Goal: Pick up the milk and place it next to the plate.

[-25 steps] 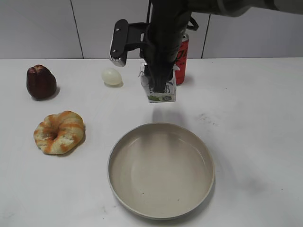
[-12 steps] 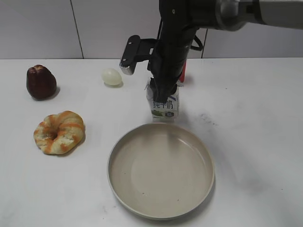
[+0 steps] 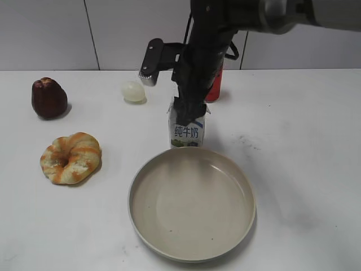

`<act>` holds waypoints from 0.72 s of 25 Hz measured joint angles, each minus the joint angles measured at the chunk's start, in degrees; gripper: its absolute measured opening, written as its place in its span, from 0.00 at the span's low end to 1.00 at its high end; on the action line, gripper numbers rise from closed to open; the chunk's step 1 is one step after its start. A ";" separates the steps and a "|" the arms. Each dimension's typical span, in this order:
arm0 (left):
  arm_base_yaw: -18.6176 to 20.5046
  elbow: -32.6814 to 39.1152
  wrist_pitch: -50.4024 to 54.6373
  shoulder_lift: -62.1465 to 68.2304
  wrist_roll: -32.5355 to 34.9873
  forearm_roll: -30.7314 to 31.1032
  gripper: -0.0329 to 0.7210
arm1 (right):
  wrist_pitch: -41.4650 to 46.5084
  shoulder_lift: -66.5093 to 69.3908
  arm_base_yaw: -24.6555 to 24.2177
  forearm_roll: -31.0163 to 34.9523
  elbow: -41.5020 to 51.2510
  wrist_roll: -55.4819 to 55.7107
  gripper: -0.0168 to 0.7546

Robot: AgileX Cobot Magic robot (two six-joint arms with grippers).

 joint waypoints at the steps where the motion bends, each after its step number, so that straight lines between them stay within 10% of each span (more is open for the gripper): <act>1: 0.00 0.00 0.00 0.00 0.00 0.00 0.32 | 0.00 -0.98 0.00 0.68 0.00 -0.05 0.73; 9: 0.00 0.00 0.00 0.00 0.00 0.00 0.32 | -3.31 -11.82 -1.96 2.77 -0.66 6.01 0.75; 18: 0.00 0.00 0.00 0.00 0.00 0.00 0.32 | 3.89 -13.52 -18.09 -1.81 -0.71 31.73 0.75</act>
